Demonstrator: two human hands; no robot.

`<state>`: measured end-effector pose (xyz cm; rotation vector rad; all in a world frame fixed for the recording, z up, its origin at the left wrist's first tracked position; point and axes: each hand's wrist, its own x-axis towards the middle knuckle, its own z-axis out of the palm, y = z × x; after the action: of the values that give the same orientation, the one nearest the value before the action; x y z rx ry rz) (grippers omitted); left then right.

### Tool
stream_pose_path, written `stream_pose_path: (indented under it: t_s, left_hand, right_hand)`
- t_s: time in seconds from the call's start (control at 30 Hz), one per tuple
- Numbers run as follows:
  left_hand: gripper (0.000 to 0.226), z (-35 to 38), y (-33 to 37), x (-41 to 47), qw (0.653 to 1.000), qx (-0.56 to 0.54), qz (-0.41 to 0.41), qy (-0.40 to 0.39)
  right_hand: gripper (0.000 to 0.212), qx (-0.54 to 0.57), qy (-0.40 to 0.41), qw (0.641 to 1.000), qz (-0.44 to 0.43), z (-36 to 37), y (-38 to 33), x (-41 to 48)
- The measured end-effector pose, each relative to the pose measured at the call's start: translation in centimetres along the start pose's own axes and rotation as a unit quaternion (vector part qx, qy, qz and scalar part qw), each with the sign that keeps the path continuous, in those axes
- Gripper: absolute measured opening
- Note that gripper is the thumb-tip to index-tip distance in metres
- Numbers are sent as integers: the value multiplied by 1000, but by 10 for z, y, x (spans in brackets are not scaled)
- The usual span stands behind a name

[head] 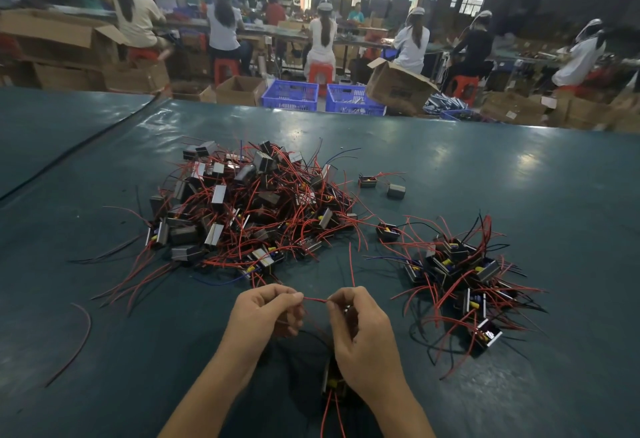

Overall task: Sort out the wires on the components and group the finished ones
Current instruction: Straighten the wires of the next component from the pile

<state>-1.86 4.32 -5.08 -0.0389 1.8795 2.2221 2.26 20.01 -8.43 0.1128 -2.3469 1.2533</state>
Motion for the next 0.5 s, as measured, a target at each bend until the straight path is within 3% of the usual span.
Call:
stream_pose_path:
  t_s: [0.17, 0.33, 0.5]
  left_hand:
    - [20, 1, 4, -2, 999, -12, -38, -28]
    - [17, 0, 4, -4, 996, 69, 37, -39]
    - [15, 0, -1, -2, 998, 34, 55, 10]
  right_hand:
    - [12, 1, -8, 1000, 11, -1, 2, 0]
    - [12, 10, -11, 1000, 13, -1, 2, 0]
    - [10, 10, -25, 1000, -1, 2, -1, -1]
